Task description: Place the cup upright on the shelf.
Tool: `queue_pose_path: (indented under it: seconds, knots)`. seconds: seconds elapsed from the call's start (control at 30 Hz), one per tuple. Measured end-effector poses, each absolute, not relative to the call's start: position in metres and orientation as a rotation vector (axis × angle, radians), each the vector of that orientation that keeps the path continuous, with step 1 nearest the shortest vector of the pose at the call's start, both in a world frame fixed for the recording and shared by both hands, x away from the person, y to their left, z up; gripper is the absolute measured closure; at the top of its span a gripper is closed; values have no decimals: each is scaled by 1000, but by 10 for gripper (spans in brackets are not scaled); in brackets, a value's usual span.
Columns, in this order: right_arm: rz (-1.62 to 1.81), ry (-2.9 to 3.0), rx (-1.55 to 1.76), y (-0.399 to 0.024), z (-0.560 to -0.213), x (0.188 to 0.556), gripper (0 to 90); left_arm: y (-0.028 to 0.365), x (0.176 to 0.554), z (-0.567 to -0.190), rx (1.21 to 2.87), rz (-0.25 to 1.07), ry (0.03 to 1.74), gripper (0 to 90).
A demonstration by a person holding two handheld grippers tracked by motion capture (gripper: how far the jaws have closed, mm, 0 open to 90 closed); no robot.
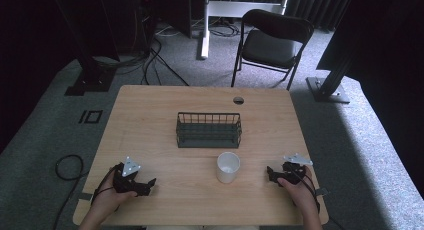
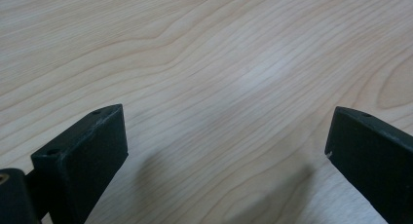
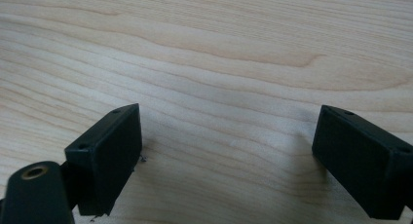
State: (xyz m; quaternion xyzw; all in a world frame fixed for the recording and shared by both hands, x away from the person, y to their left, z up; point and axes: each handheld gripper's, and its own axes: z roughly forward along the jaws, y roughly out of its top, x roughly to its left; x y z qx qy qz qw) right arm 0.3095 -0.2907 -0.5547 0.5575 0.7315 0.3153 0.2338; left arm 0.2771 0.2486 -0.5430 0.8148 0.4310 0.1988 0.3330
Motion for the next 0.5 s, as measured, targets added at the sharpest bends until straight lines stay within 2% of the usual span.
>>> queue_pose_path:
  seconds: [0.5]
  knots:
    - [866,2009,1531,-291,-555,309,104,216,278,-539,2175,494,973,23]
